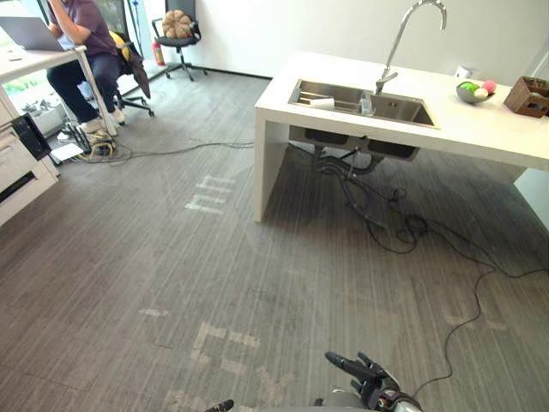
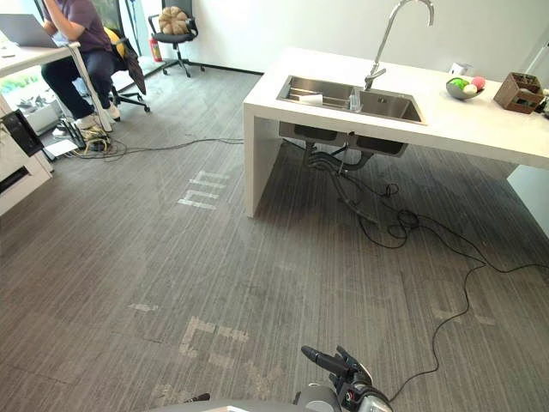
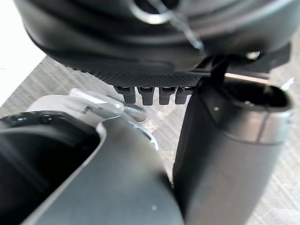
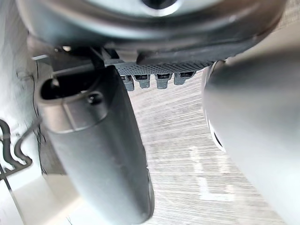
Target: Walk over to the sink, pick up the cup, carry it to the dishwasher, place the cup inside the dishwasher, then close the dishwasher door
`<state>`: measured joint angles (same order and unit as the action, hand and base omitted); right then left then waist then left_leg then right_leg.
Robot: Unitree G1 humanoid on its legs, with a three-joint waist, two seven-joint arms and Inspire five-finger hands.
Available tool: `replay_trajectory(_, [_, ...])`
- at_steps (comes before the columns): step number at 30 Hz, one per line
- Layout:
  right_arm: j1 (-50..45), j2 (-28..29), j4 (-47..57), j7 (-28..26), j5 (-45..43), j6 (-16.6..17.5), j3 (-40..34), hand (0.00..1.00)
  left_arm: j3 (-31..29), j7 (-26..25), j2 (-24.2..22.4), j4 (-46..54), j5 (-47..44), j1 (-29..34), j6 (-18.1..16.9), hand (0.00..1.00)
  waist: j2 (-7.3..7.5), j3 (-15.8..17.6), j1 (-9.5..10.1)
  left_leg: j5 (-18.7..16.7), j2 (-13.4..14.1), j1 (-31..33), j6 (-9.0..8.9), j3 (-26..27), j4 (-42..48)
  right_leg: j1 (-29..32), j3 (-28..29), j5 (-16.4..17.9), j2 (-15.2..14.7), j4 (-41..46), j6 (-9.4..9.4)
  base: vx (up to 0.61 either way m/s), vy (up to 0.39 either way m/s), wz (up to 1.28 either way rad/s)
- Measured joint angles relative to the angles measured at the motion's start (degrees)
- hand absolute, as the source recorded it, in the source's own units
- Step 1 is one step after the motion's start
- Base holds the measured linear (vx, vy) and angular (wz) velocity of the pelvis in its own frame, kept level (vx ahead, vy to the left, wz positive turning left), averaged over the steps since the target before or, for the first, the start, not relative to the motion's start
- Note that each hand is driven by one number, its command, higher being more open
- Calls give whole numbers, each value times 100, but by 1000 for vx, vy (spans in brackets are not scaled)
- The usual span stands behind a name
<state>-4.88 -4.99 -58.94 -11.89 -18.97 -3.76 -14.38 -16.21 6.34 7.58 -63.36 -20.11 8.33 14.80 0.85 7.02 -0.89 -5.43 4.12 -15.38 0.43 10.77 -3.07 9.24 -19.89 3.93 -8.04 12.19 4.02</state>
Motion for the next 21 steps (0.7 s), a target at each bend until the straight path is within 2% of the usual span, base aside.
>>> replay_trajectory(2, [-187, 71, 23, -51, -72, -184, -53, 100, -148, 14, -25, 15, 63, 7, 27, 100, 19, 35, 10, -324, 51, -166, -147, 29, 200, 87, 137, -399, 10, -577, 35, 298, -107, -4])
replay_trajectory(3, [-207, 46, 41, -78, -120, -277, -72, 100, -222, 15, -44, 21, 85, 12, 31, 100, 29, 55, 8, -453, 49, -246, -193, 50, 278, 123, 149, -443, -18, -626, 28, 392, -165, -5])
replay_trajectory(4, [-280, -25, 133, -158, -114, -351, -46, 100, -254, 14, -58, 24, 168, 12, 34, 100, 31, 59, -2, -724, 71, -382, -275, 58, 451, 164, 214, -469, -48, -627, -17, 475, -204, 4])
replay_trajectory(5, [-444, -25, 169, -218, -121, -417, -44, 100, -258, 13, -64, 45, 230, 19, 24, 100, 24, 53, 4, -982, 123, -500, -388, 19, 590, 139, 335, -484, -9, -595, -131, 515, -224, 12])
replay_trajectory(6, [-492, -48, 201, -276, -173, -458, -94, 100, -293, -3, -124, 45, 239, 21, 0, 100, -52, 53, -4, -1105, 218, -552, -439, 8, 632, 167, 397, -823, 43, -480, -330, 604, -267, 32])
replay_trajectory(7, [-564, -135, 345, -339, -220, -472, -121, 100, -423, -50, -288, 41, 383, 32, -20, 100, -240, -42, -64, -1219, 496, -614, -410, -5, 633, 250, 317, -937, 227, -147, -332, 653, -290, 30])
replay_trajectory(8, [-575, -167, 389, -350, -207, -476, -119, 100, -500, -130, -363, 46, 514, 26, -67, 100, -340, -74, -66, -1074, 600, -630, -503, 6, 788, 279, 308, -868, 321, 69, -449, 666, -311, 25])
replay_trajectory(9, [-507, -205, 342, -323, -170, -518, -118, 100, -592, -168, -419, 72, 631, 21, -138, 100, -362, -79, -56, -912, 700, -593, -447, 5, 1055, 231, 292, -619, 392, 202, -568, 641, -317, 8])
replay_trajectory(12, [-457, -245, 240, -289, -116, -617, -98, 100, -621, -246, -508, 240, 951, -30, -480, 100, -390, -183, -5, -298, 1046, 80, -496, -368, 2856, -198, 227, -170, 651, 142, -708, 622, -275, -2])
replay_trajectory(13, [-455, -258, 249, -257, -121, -620, -36, 100, -620, -270, -543, 297, 1025, -68, -651, 100, -403, -186, -2, 127, 1182, 410, -635, -392, 3651, -396, 248, -36, 741, 37, -747, 642, -197, -13])
replay_trajectory(14, [-424, -268, 283, -204, -124, -620, 35, 100, -583, -310, -588, 457, 1074, -85, -915, 100, -377, -150, 15, 207, 1390, 956, -687, -381, 4861, -744, 294, 113, 865, -195, -894, 731, -212, -17])
replay_trajectory(15, [-410, -263, 291, -134, -144, -626, 149, 100, -521, -403, -645, 698, 1155, -104, -1215, 100, -370, -125, 33, -123, 1440, 1488, -650, -381, 5845, -1144, 365, 208, 919, -420, -941, 582, -150, -16])
replay_trajectory(16, [-407, -257, 294, -119, -152, -637, 213, 100, -344, -448, -665, 849, 1203, -107, -1359, 100, -304, -75, 59, -312, 1384, 1729, -632, -374, 6165, -1358, 405, 261, 917, -533, -938, 524, -113, -25])
replay_trajectory(17, [-376, -269, 277, -111, -186, -677, 349, 100, 172, -506, -662, 1178, 1248, -106, -1674, 100, -228, -20, 145, -606, 1256, 2206, -598, -297, 6338, -1692, 478, 301, 887, -678, -925, 583, -40, -46])
replay_trajectory(18, [-264, -301, 237, -84, -213, -733, 490, 100, 669, -520, -647, 1702, 1326, -98, -1885, 100, -223, -1, 247, -835, 1153, 2663, -518, -123, 6106, -1916, 616, 339, 836, -759, -836, 573, 10, -57])
replay_trajectory(19, [-218, -292, 235, -67, -221, -761, 542, 100, 880, -532, -632, 2064, 1359, -100, -1962, 100, -179, 31, 292, -909, 1084, 2870, -431, 11, 5821, -1987, 701, 376, 767, -781, -768, 581, 107, -70])
replay_trajectory(20, [-80, -266, 244, -70, -229, -804, 688, 100, 1236, -659, -589, 2931, 1387, -105, -2081, 100, -88, 97, 318, -929, 869, 3144, -336, 387, 4845, -2119, 840, 504, 535, -758, -556, 392, 125, -52])
replay_trajectory(21, [-43, -278, 255, -74, -232, -824, 756, 100, 1373, -740, -585, 3383, 1370, -112, -2146, 100, -38, 131, 322, -806, 748, 3195, -304, 617, 4145, -2173, 898, 594, 418, -719, -413, 482, 191, -51])
